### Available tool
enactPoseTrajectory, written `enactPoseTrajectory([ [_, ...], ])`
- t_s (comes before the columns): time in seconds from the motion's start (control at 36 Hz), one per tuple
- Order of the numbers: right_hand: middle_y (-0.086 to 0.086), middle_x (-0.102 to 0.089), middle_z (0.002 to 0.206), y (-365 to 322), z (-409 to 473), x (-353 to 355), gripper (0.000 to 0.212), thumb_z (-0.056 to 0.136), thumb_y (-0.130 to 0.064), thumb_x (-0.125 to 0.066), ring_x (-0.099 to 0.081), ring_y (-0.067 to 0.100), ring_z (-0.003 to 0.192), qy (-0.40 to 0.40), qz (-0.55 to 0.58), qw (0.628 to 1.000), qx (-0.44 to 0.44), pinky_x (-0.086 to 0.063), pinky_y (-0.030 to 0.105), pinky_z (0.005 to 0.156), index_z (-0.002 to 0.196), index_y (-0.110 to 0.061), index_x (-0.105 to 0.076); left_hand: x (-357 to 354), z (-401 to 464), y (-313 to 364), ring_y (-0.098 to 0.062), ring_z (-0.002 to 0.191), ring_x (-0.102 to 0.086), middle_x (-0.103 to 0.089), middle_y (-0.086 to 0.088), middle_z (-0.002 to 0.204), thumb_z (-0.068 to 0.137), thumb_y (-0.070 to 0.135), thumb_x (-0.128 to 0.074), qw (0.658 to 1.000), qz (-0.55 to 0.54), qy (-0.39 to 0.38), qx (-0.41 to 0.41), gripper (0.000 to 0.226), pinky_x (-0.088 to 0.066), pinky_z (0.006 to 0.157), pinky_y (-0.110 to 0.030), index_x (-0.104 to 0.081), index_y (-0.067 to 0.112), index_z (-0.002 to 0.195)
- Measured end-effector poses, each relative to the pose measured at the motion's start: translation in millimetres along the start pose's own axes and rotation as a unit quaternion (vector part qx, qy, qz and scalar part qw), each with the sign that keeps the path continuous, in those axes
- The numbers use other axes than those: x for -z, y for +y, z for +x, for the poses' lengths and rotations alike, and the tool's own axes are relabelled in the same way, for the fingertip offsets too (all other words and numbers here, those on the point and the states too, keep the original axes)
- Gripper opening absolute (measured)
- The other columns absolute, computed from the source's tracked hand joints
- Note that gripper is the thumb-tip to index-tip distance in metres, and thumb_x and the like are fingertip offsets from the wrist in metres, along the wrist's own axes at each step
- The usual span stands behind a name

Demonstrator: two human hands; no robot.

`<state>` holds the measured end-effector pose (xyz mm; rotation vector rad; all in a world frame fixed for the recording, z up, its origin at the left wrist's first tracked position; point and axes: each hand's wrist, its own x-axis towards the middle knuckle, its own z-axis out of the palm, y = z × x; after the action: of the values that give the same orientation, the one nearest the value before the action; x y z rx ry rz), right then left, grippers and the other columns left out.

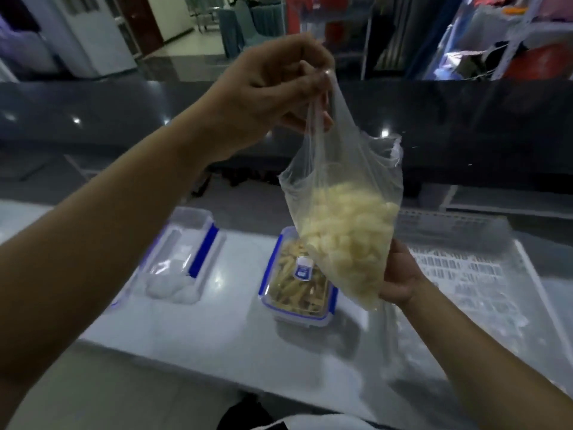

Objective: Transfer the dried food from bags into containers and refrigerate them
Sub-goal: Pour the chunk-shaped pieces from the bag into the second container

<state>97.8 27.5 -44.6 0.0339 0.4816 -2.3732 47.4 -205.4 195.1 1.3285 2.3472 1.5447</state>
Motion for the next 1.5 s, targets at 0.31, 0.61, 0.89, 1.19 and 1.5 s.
enactPoseTrajectory([
  [0.31,0.017,-0.072,0.109,80.9,119.4,-37.9,0.077,0.042,-0.033,-0.103,-0.068,0.036,0.102,0.053,-0.146,0.987,-0.035,-0.050,0.055,0.095,0.109,-0.008,-0.075,131.5,-118.5,-36.6,-0.021,0.099,-0.069,-0.061,-0.009,0.103,0.103,0.007,-0.045,0.997,0.044,0.055,0.034,0.011,-0.057,0.090,-0.033,-0.050,0.014,0.110],
  [0.61,0.006,-0.074,0.118,148.1,187.0,-86.0,0.050,0.074,-0.045,-0.084,-0.069,0.024,0.112,0.054,-0.185,0.980,-0.051,-0.056,0.043,0.093,0.114,-0.015,-0.077,223.2,-197.7,-103.6,-0.018,0.091,-0.071,-0.064,-0.008,0.097,0.102,0.009,-0.049,0.993,-0.012,0.109,0.030,0.010,-0.060,0.083,-0.035,-0.055,0.015,0.108],
  [0.89,0.016,-0.071,0.120,170.3,214.9,-90.3,0.073,0.053,-0.037,-0.095,-0.072,0.031,0.105,0.251,-0.216,0.944,0.008,-0.060,0.042,0.075,0.118,-0.011,-0.075,242.9,-243.1,-195.7,-0.034,0.091,-0.066,-0.061,-0.027,0.096,0.100,-0.005,-0.050,0.976,-0.031,0.178,0.125,0.016,-0.059,0.086,-0.052,-0.056,0.003,0.112],
  [1.19,0.006,-0.076,0.097,170.3,217.2,-81.6,0.048,0.063,-0.022,-0.082,-0.075,0.023,0.076,0.388,-0.315,0.864,0.063,-0.058,0.038,0.061,0.110,-0.026,-0.071,219.4,-274.1,-278.5,-0.018,0.091,-0.071,-0.072,0.002,0.091,0.100,0.005,-0.055,0.954,-0.131,0.197,0.182,0.022,-0.058,0.089,-0.034,-0.067,0.023,0.103],
  [1.5,0.003,-0.077,0.083,151.5,234.4,-88.0,0.041,0.064,-0.018,-0.084,-0.072,0.015,0.060,0.452,-0.331,0.824,0.080,-0.052,0.026,0.046,0.103,-0.017,-0.073,206.6,-292.0,-308.1,-0.018,0.091,-0.073,-0.075,0.004,0.093,0.101,0.012,-0.056,0.933,-0.154,0.220,0.241,0.018,-0.057,0.079,-0.020,-0.067,0.026,0.101],
])
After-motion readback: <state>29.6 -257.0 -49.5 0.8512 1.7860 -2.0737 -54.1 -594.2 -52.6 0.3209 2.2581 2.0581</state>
